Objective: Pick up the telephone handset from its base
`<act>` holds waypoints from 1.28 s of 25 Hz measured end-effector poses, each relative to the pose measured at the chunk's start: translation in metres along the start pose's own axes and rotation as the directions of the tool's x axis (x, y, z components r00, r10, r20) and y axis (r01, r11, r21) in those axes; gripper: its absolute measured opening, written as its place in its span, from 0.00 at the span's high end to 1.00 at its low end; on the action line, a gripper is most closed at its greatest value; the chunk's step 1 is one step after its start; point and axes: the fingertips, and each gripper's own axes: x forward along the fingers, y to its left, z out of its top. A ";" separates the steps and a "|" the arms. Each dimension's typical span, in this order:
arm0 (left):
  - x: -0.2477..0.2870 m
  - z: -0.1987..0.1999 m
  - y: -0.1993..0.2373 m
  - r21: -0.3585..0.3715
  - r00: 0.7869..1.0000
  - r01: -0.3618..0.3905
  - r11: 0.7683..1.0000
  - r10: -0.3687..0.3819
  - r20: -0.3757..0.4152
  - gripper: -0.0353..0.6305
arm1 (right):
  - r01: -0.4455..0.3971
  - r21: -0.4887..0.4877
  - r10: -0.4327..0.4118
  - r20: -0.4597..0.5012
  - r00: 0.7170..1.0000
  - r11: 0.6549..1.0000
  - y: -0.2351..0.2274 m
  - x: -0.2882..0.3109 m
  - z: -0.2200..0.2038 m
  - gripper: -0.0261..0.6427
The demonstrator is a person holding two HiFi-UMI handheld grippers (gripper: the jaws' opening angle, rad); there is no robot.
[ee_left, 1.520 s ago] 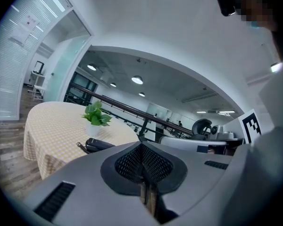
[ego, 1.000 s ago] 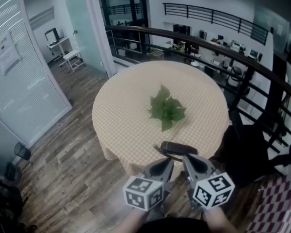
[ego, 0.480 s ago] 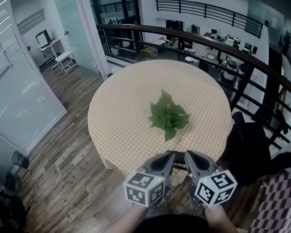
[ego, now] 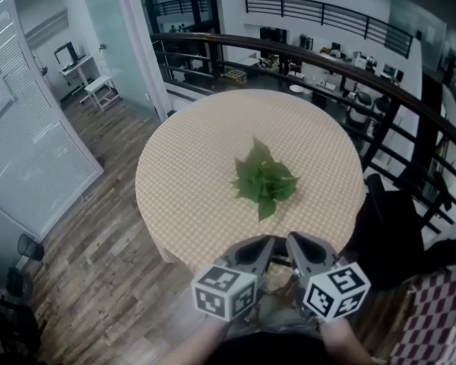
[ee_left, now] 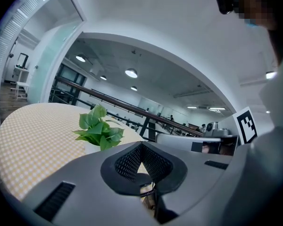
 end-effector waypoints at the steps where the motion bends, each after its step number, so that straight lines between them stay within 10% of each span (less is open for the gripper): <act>1: 0.001 0.000 0.000 -0.001 1.000 0.000 1.000 0.000 -0.002 0.94 | -0.002 0.001 0.002 -0.003 1.000 1.000 -0.002 0.000 0.000 0.94; 32: 0.034 -0.006 0.016 -0.074 0.993 -0.116 0.990 0.115 -0.022 0.94 | -0.153 -0.086 0.141 -0.130 0.981 0.984 -0.034 0.021 -0.005 0.94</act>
